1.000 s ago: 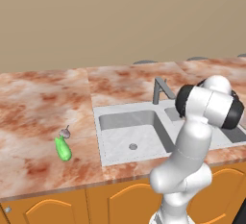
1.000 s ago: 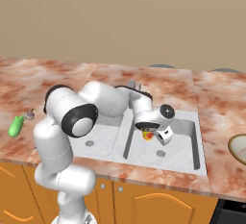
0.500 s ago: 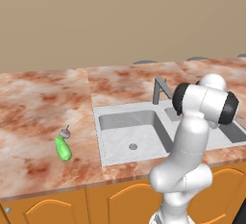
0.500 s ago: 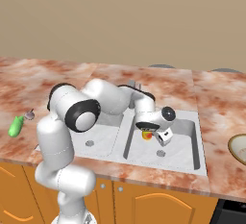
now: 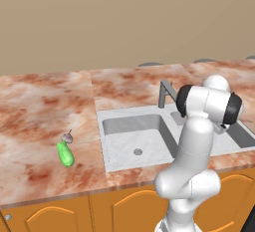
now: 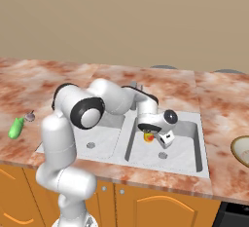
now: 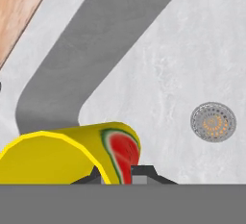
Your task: Remove the corn and garlic from the sink. Then move the bowl and cup from the counter to the sink for washing.
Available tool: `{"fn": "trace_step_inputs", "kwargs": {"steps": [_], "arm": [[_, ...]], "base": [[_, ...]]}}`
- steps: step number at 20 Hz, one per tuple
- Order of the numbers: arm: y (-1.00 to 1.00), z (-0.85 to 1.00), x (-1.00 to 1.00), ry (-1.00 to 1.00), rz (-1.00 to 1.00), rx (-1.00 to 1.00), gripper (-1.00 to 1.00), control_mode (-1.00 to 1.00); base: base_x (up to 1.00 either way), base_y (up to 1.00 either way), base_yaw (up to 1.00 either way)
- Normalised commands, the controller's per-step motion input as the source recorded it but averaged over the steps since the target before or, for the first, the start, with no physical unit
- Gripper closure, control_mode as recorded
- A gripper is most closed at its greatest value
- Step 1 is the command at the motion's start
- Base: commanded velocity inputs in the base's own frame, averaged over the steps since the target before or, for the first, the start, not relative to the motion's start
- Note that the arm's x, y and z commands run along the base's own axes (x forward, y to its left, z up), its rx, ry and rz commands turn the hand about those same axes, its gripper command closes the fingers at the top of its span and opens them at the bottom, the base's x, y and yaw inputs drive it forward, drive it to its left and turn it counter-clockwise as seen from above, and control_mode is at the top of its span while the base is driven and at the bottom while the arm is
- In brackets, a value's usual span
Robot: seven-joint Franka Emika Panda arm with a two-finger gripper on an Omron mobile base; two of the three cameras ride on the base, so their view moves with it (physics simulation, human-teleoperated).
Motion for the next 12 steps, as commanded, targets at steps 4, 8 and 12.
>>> {"fn": "trace_step_inputs", "kwargs": {"steps": [4, 8, 12], "arm": [[0.05, -0.14, 0.08, 0.00, 0.00, 0.00, 1.00, -1.00], [0.11, -0.15, 0.09, 0.00, 0.00, 0.00, 1.00, -1.00], [0.09, -0.16, 0.08, 0.00, 0.00, 0.00, 1.00, -1.00]], "base": [[0.00, 0.00, 0.00], [0.00, 0.00, 0.00], [0.00, 0.00, 0.00]]}}
